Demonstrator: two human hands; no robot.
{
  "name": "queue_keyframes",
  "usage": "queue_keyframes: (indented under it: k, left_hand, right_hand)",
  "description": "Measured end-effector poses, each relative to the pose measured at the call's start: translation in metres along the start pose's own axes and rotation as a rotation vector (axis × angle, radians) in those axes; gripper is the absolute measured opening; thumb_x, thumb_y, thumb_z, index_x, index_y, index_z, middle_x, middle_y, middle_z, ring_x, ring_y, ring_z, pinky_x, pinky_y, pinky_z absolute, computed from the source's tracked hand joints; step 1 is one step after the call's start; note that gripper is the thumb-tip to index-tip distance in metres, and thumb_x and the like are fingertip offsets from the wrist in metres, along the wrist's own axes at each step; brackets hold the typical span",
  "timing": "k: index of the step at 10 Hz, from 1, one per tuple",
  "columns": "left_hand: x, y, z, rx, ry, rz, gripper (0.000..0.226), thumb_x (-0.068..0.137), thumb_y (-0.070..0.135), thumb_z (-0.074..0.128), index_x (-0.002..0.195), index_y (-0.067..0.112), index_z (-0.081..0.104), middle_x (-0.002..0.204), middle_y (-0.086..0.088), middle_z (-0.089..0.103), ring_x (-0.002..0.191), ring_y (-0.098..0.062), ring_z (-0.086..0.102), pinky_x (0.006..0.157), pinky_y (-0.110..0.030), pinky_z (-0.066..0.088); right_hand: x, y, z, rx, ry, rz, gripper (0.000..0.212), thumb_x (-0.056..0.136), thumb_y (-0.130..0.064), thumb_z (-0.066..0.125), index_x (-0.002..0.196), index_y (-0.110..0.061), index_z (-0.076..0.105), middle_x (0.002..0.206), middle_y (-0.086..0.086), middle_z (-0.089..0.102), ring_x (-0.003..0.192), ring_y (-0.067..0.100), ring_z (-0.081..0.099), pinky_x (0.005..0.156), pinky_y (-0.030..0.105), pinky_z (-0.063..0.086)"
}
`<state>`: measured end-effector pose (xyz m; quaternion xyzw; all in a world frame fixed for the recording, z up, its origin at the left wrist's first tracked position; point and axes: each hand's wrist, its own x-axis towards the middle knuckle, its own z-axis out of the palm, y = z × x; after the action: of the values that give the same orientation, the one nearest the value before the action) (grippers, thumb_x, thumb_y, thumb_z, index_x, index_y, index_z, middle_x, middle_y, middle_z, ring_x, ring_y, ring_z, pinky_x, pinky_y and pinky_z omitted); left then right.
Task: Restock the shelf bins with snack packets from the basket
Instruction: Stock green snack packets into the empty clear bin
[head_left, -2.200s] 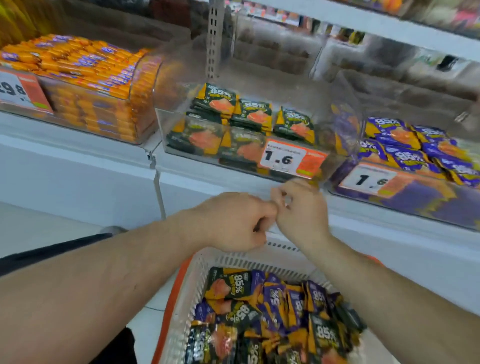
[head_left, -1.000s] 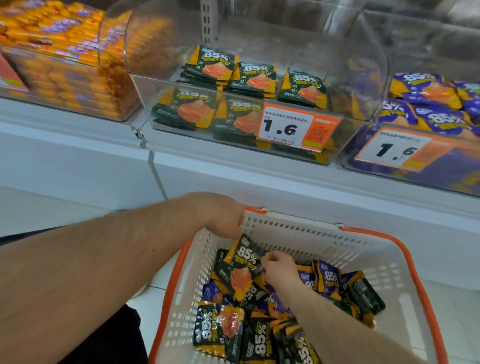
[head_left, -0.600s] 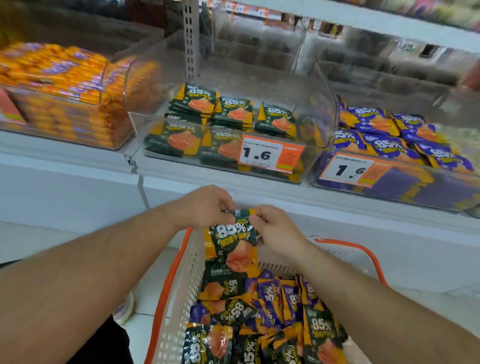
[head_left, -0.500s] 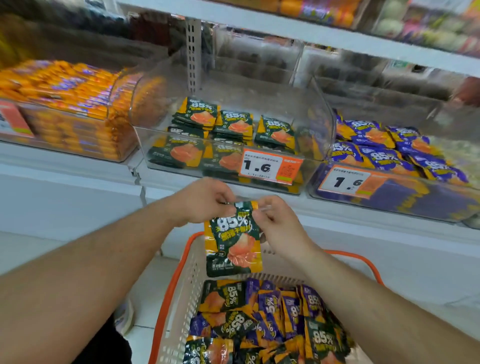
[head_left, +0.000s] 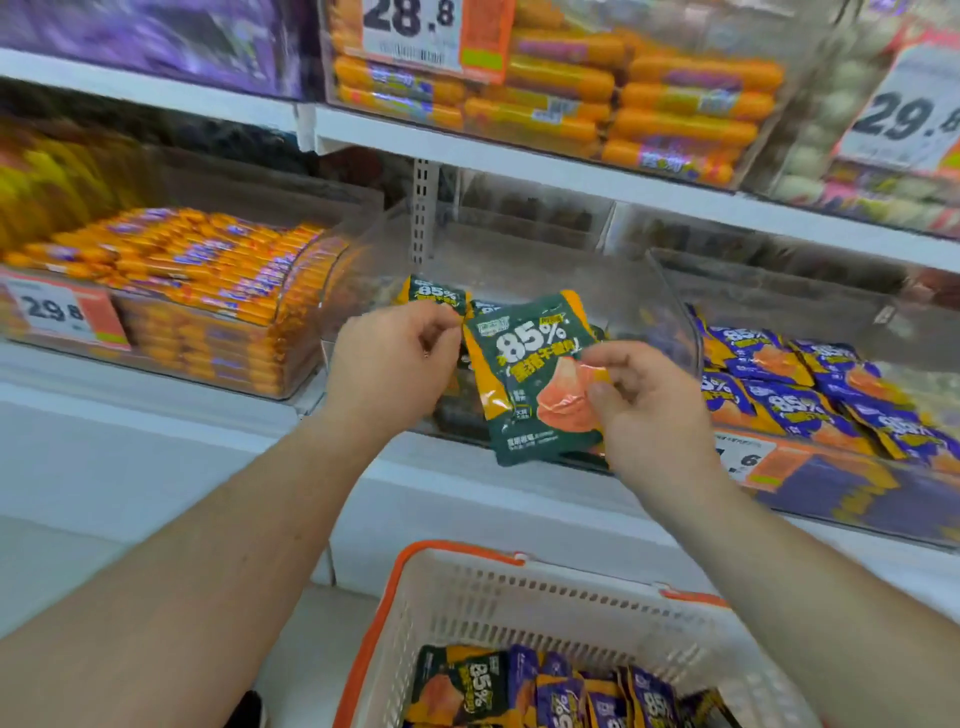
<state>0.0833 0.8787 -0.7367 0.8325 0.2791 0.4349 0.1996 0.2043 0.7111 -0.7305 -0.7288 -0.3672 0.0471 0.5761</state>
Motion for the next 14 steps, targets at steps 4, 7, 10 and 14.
queue_keyframes:
  k: [4,7,10,14]
  left_hand:
    - [0.009,-0.021,0.034,0.462,0.014,0.028,0.041,0.074,0.033,0.033,0.053,0.020,0.065,0.039,-0.001,0.049,0.042,-0.024,0.050,0.063,-0.031,0.024]
    - [0.010,-0.022,0.039,0.447,0.009,-0.002,0.044,0.074,0.035,0.031,0.056,0.021,0.068,0.041,0.000,0.051,0.044,-0.024,0.051,0.065,-0.032,0.022]
    - [0.008,-0.015,0.030,0.485,-0.040,-0.033,0.051,0.079,0.039,0.025,0.087,0.027,0.074,0.068,0.000,0.066,0.071,-0.022,0.056,0.071,-0.033,0.014]
    - [0.017,-0.007,0.021,0.380,-0.238,-0.122,0.025,0.090,0.033,0.044,0.096,0.029,0.069,0.083,0.005,0.066,0.084,-0.020,0.053,0.087,-0.037,0.030]
  right_hand:
    - [0.157,0.022,0.070,-0.176,-0.079,0.417,0.014,0.097,-0.004,0.053,0.105,-0.011,0.063,0.088,0.005,0.056,0.060,0.013,0.044,0.048,0.021,0.041]
    - [0.177,0.057,0.087,-0.577,-0.257,0.403,0.046,0.081,-0.036,0.078,0.112,-0.004,0.068,0.112,0.013,0.069,0.100,0.028,0.065,0.093,0.041,0.054]
    - [0.173,0.054,0.093,-0.927,-0.420,0.201,0.076,0.067,-0.069,0.071,0.135,-0.040,0.054,0.148,-0.001,0.044,0.134,0.027,0.042,0.108,0.044,0.040]
    - [0.162,0.036,0.086,-1.148,-0.403,0.005,0.069,0.081,-0.070,0.060,0.140,-0.038,0.050,0.147,0.005,0.046,0.137,0.030,0.032,0.109,0.044,0.028]
